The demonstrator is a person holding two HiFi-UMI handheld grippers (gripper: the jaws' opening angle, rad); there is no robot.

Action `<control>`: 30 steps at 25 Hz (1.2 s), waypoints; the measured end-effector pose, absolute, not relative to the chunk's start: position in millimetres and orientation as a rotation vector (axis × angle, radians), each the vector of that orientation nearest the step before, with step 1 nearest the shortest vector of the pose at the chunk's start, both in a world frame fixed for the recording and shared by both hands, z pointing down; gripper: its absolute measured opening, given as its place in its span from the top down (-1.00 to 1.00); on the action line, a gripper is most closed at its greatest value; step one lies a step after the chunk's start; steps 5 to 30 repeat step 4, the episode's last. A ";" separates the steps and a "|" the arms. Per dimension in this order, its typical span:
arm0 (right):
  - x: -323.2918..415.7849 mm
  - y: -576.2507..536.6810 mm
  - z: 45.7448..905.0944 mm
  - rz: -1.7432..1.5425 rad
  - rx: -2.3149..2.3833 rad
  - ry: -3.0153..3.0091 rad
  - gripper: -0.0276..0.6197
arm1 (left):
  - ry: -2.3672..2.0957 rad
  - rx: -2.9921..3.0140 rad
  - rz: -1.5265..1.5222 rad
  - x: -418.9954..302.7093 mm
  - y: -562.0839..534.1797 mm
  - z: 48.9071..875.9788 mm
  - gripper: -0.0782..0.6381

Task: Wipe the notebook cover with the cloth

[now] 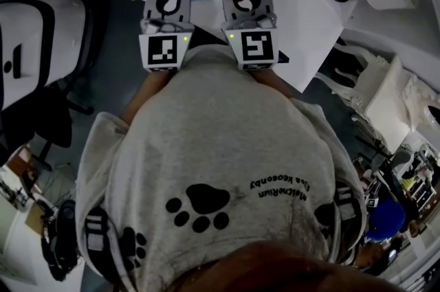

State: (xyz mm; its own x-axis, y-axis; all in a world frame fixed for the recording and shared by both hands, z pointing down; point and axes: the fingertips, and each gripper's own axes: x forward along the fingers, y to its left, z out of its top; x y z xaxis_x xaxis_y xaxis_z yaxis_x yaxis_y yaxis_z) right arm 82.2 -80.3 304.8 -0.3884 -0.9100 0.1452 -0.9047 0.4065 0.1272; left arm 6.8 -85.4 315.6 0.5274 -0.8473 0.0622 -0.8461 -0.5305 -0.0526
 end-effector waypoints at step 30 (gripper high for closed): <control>79.8 -79.8 304.4 -0.032 1.603 -2.464 0.70 | 1.525 -2.730 -0.128 2.4 -86.8 314.0 0.75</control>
